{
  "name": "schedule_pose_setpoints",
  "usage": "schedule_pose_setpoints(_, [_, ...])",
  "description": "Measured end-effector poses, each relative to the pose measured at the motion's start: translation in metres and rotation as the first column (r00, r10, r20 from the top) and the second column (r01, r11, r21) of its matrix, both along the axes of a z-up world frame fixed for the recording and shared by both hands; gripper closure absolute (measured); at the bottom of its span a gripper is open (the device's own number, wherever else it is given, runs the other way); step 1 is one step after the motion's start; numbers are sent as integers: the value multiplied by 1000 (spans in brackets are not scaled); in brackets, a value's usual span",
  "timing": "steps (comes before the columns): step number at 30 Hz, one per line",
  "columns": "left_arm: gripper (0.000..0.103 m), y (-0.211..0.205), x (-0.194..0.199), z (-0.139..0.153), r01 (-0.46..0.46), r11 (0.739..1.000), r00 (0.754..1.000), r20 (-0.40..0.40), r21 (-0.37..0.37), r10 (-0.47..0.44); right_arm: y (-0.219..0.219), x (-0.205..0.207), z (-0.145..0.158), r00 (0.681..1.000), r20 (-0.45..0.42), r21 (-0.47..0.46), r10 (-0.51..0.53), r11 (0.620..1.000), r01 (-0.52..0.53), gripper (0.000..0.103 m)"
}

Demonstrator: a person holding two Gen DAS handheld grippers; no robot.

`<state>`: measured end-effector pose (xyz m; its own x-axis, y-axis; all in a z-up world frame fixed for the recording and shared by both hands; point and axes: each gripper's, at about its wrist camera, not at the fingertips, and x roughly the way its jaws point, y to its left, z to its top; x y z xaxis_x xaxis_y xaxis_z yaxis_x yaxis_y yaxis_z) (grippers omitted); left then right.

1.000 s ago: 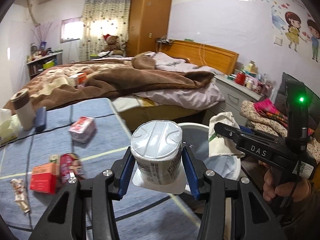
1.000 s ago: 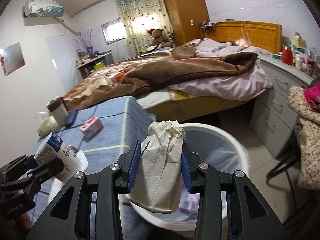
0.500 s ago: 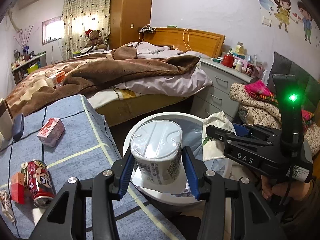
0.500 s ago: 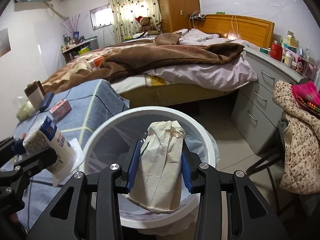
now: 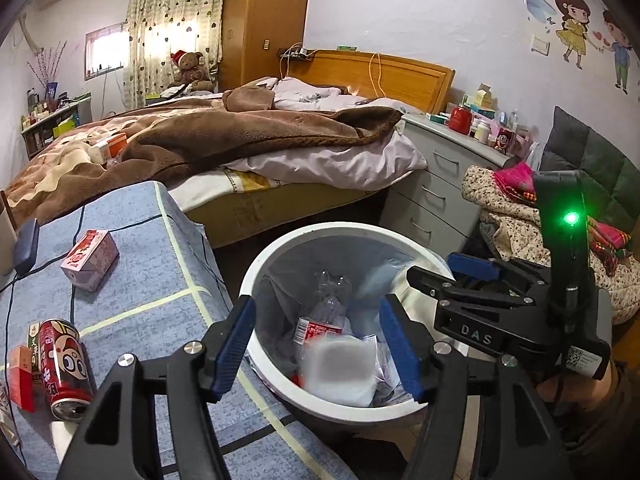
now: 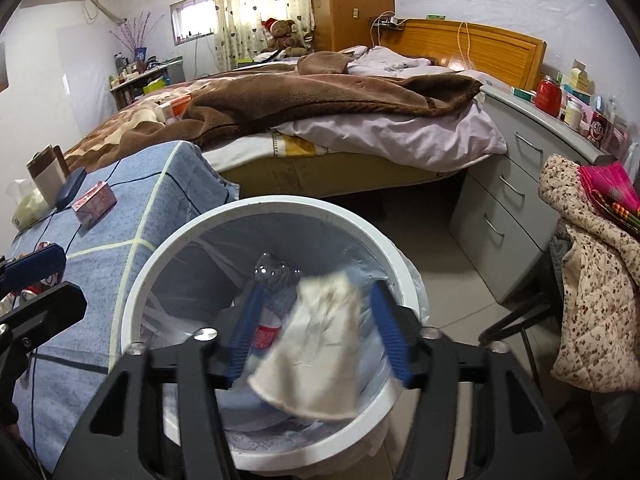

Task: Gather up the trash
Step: 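Move both open grippers back over the table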

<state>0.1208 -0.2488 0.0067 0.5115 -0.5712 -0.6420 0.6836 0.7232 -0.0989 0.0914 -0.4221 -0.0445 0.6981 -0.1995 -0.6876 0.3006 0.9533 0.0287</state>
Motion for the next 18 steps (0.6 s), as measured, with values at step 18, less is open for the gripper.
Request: schedule_pose_setpoints(18, [33, 43, -9, 17, -70, 997, 997, 36, -36, 72, 22, -5, 13, 998, 68, 15, 20, 1000, -21, 39])
